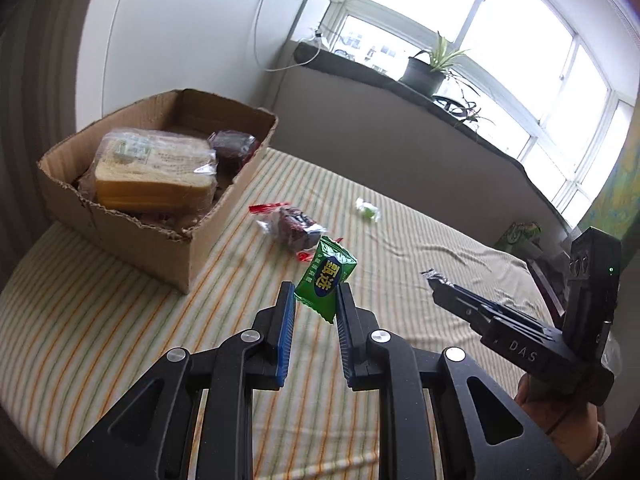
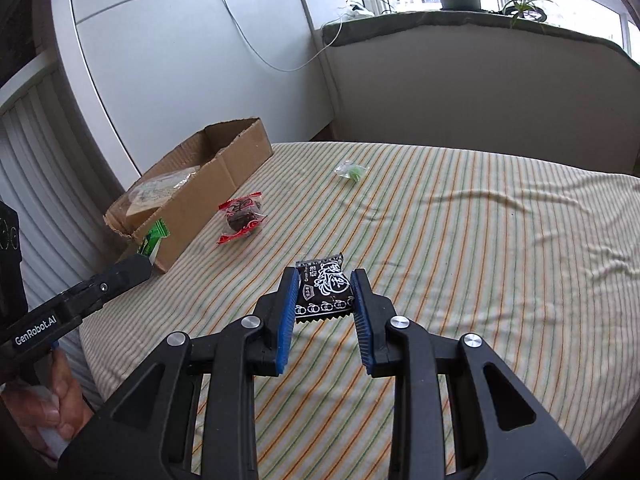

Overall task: Organize snacks
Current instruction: 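Grasp and lift the black-and-white candy with the right tool while the left tool grasps the green packet, then carry the black-and-white candy and green packet into the box and open both tools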

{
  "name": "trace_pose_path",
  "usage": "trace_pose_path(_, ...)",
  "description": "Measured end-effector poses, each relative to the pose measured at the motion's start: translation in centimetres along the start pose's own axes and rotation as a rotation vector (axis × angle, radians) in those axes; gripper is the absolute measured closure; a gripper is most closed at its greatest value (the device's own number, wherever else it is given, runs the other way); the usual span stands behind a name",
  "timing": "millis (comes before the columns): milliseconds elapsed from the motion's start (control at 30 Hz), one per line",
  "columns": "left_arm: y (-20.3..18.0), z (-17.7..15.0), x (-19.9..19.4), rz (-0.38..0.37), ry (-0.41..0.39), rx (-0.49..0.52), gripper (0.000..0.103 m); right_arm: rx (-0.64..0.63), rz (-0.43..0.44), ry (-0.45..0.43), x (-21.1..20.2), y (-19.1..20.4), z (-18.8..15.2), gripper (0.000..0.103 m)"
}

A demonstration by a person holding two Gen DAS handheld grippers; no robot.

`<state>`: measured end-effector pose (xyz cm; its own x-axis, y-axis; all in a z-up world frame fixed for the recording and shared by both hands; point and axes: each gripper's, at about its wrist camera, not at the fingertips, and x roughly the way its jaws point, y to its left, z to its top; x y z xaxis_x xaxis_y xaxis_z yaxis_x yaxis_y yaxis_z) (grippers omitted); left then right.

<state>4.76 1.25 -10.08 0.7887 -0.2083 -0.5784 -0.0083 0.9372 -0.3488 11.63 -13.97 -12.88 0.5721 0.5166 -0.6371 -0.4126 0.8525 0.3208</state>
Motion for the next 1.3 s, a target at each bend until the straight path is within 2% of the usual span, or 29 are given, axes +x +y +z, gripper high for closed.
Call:
trace_pose_path(200,-2.4,0.9,-1.9,-0.055,-0.063,0.055,0.085,0.000,-0.022,-0.075,-3.8,0.7,1.3,0.075)
trace_pose_path(333,-3.7,3.1,-4.0,-0.065,-0.152,0.108,0.085,-0.042,-0.044,-0.131,-6.4,2.0,3.4,0.075)
trace_pose_path(567,-2.0,6.1,-6.0,-0.059,-0.222,0.108,0.085,-0.100,-0.062,-0.159,-7.7,4.4,5.4,0.075)
trace_pose_path(900,4.3,6.3,-5.1,-0.016,-0.193,0.020,0.085,-0.168,-0.045,-0.087,-2.5,9.1,6.9,0.075)
trace_pose_path(1167,10.6,8.2,-4.4,0.068,-0.192,-0.071,0.085,-0.242,0.046,-0.044,4.3,14.5,9.5,0.075)
trace_pose_path(1300,11.8,10.0,-3.3,0.085,-0.190,-0.091,0.085,-0.282,0.084,-0.045,7.0,16.6,11.8,0.075)
